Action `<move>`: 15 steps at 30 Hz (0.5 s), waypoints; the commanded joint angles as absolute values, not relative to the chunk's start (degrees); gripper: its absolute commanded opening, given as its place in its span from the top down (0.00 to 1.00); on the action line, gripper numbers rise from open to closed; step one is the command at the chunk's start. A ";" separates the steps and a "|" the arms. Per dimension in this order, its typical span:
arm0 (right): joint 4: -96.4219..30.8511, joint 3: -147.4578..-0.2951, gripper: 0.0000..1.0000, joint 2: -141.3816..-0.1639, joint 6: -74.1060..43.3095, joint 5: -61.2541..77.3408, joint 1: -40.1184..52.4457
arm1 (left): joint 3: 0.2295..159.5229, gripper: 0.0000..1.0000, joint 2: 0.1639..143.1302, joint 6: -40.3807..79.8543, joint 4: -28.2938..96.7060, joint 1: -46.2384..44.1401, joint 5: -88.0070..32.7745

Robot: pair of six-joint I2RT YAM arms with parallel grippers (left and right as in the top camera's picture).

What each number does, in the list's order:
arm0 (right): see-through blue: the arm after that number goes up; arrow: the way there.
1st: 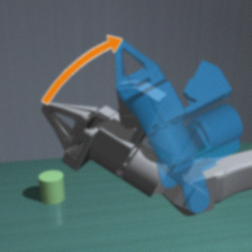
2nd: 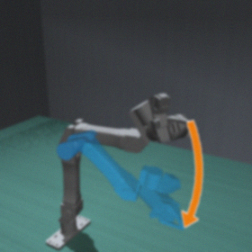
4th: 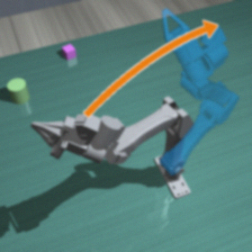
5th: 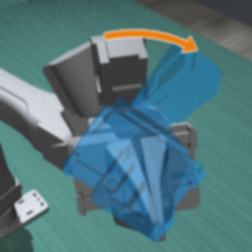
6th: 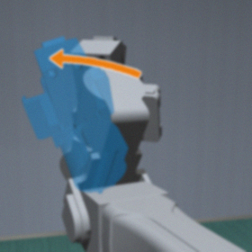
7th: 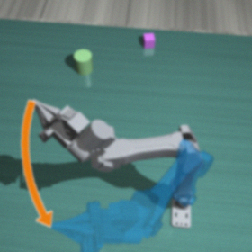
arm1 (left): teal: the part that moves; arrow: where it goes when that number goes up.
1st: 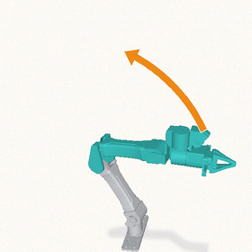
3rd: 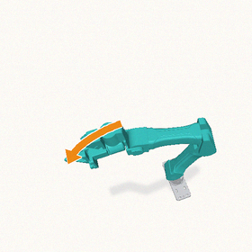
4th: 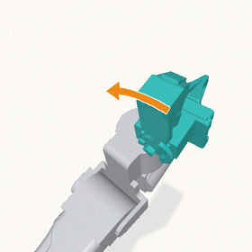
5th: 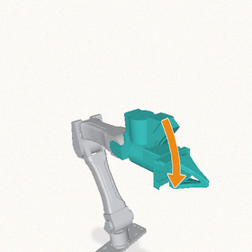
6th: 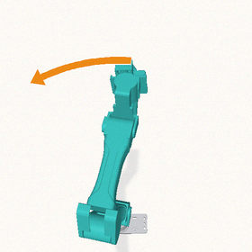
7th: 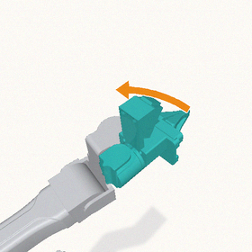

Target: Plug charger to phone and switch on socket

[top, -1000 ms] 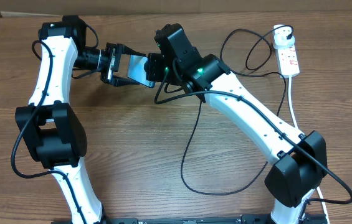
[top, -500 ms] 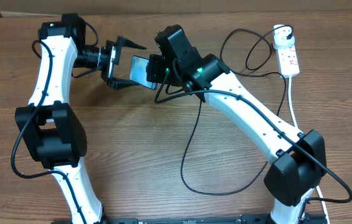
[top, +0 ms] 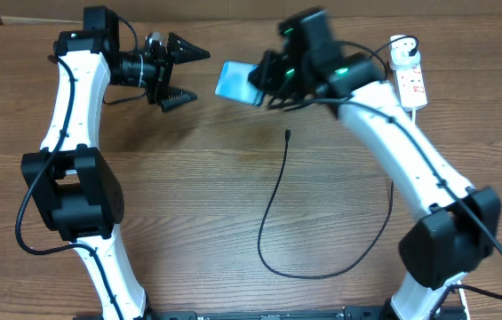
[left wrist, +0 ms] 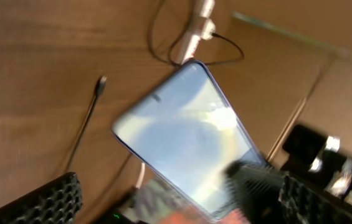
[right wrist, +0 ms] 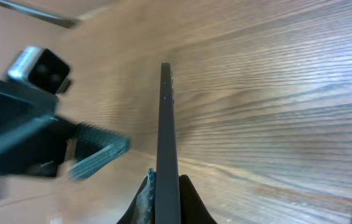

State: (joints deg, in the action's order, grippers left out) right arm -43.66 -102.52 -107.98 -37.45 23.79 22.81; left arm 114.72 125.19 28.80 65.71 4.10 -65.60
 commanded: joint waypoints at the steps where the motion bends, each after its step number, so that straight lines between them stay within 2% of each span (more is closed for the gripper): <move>1: -40.91 -102.85 0.96 -103.70 -39.20 42.68 18.72 | 115.98 0.05 125.36 17.91 63.09 3.22 -72.86; 6: -35.00 -102.83 0.96 -103.72 -43.59 50.59 16.32 | 115.98 0.04 125.36 19.86 56.88 2.87 -79.07; 15: -30.20 -102.80 0.96 -103.74 -51.59 42.70 16.56 | 115.98 0.06 125.36 23.42 56.71 2.87 -85.71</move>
